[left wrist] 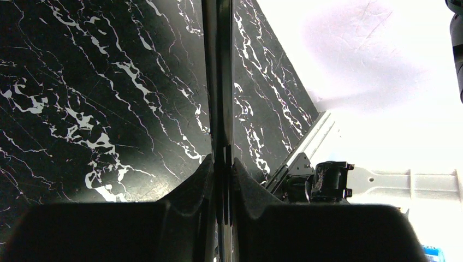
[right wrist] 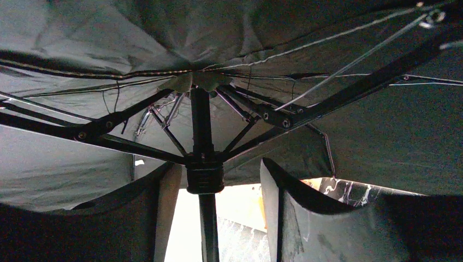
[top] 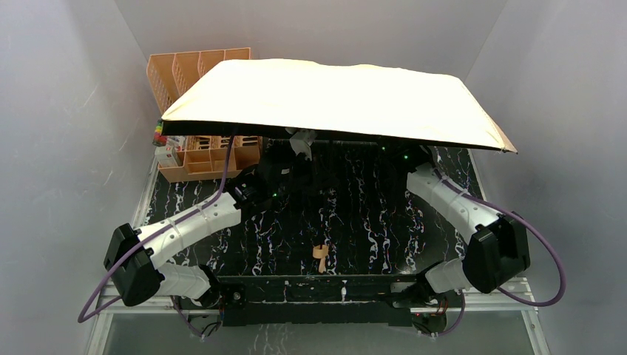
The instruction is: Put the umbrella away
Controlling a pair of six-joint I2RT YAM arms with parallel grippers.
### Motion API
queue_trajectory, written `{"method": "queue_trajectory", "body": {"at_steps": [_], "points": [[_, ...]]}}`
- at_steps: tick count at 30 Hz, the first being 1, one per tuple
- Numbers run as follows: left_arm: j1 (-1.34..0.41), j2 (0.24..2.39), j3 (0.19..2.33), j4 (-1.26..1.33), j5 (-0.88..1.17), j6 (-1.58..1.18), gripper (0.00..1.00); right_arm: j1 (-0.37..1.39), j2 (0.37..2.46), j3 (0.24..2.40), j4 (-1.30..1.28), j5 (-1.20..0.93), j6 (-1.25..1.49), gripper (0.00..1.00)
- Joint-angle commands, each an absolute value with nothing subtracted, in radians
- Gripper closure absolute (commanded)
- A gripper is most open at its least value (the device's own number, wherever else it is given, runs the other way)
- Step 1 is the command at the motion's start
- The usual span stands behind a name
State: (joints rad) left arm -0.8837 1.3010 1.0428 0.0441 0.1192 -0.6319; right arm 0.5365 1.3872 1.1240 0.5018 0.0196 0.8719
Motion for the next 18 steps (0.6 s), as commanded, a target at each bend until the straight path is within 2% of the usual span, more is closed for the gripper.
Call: {"method": "queue_trajectory", "body": {"at_steps": [1,2,3,4,5,6,7,13,18], "points": [[-0.894,1.299,1.071,0.011,0.187,-0.614,1.0,0.529,1.389,1.19,0.583,0.011,0.858,0.4],[-0.894,1.299,1.07,0.011,0.187,-0.615,1.0,0.529,1.39,1.19,0.587,0.012,0.856,0.42],[-0.894,1.297,1.067,0.011,0.186,-0.615,1.0,0.529,1.391,1.19,0.591,0.011,0.852,0.49],[-0.894,1.296,1.065,0.01,0.186,-0.615,1.0,0.529,1.39,1.186,0.605,0.009,0.847,0.63],[-0.893,1.293,1.062,0.01,0.185,-0.616,1.0,0.529,1.387,1.18,0.616,0.01,0.836,0.84],[-0.894,1.291,1.058,0.012,0.183,-0.618,1.0,0.529,1.381,1.174,0.621,0.019,0.821,0.94],[-0.894,1.288,1.054,0.012,0.181,-0.618,1.0,0.529,1.376,1.167,0.631,0.021,0.809,0.99],[-0.894,1.256,1.036,0.006,0.149,-0.619,1.0,0.529,1.319,1.118,0.649,0.037,0.795,1.0],[-0.893,1.226,1.09,0.006,0.052,-0.543,1.0,0.54,1.214,1.082,0.497,0.035,0.885,1.0]]}}
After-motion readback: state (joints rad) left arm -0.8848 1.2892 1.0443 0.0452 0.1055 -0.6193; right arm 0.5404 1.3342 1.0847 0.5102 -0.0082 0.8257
